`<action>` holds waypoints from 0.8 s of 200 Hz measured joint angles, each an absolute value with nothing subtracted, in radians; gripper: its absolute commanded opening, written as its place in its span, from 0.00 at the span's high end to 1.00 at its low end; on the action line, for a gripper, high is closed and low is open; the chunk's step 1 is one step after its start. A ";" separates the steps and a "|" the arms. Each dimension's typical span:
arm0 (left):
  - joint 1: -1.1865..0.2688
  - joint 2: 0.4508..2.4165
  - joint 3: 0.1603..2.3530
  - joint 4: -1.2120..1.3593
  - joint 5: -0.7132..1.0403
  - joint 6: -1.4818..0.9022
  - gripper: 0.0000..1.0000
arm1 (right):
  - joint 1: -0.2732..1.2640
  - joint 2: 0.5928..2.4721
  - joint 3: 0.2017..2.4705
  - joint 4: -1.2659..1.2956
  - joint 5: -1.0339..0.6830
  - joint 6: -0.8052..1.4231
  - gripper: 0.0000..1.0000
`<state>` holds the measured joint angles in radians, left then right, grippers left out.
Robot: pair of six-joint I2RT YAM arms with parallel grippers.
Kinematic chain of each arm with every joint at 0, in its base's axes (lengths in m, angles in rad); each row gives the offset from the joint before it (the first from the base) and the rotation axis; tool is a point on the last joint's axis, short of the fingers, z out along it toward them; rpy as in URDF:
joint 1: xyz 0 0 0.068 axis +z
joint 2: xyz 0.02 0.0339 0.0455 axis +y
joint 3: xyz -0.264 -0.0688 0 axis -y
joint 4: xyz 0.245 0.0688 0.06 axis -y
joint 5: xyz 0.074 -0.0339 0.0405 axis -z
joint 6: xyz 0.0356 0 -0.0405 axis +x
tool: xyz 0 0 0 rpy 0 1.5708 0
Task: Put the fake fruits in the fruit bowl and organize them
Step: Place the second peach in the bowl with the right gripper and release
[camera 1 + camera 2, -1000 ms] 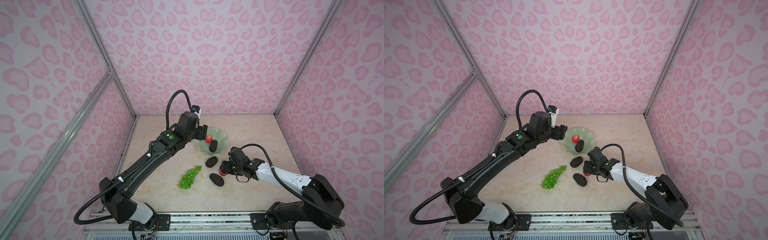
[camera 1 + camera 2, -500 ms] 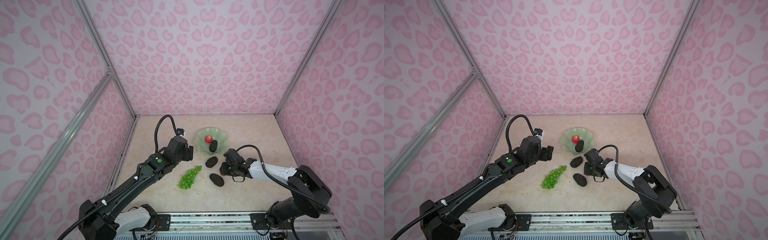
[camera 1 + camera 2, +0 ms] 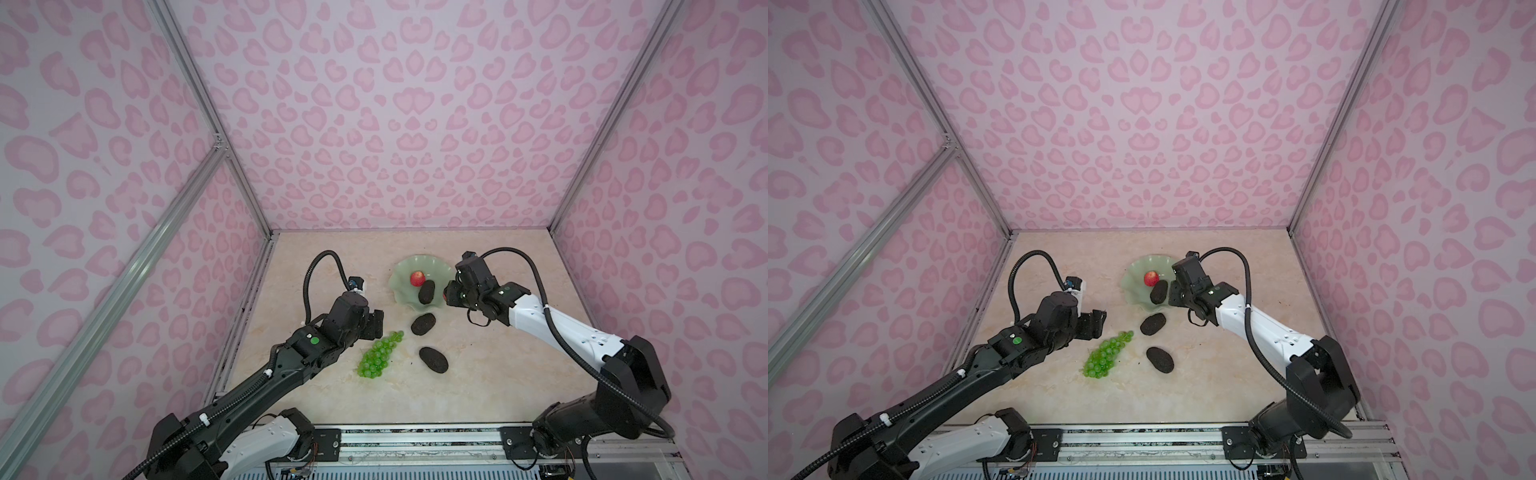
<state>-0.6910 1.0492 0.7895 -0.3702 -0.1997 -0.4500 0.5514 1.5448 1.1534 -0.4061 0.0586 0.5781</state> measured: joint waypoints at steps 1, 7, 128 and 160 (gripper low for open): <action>-0.691 1.049 0.789 -0.369 -0.197 -0.450 0.19 | 0.548 1.553 1.161 -0.406 0.060 0.576 0.68; -0.691 1.050 0.781 -0.355 -0.179 -0.450 0.19 | 0.537 1.588 1.189 -0.409 0.057 0.563 0.67; -0.748 1.216 0.746 -0.215 0.005 -0.438 0.20 | 0.488 1.954 1.390 -0.404 0.006 0.487 0.44; -0.764 1.285 0.778 -0.208 0.014 -0.417 0.20 | 0.488 1.942 1.390 -0.402 0.007 0.487 0.36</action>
<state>-0.7639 1.2850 0.7780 -0.2085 0.0143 -0.4168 0.4877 1.9423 1.3895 -0.4023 0.0067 0.4870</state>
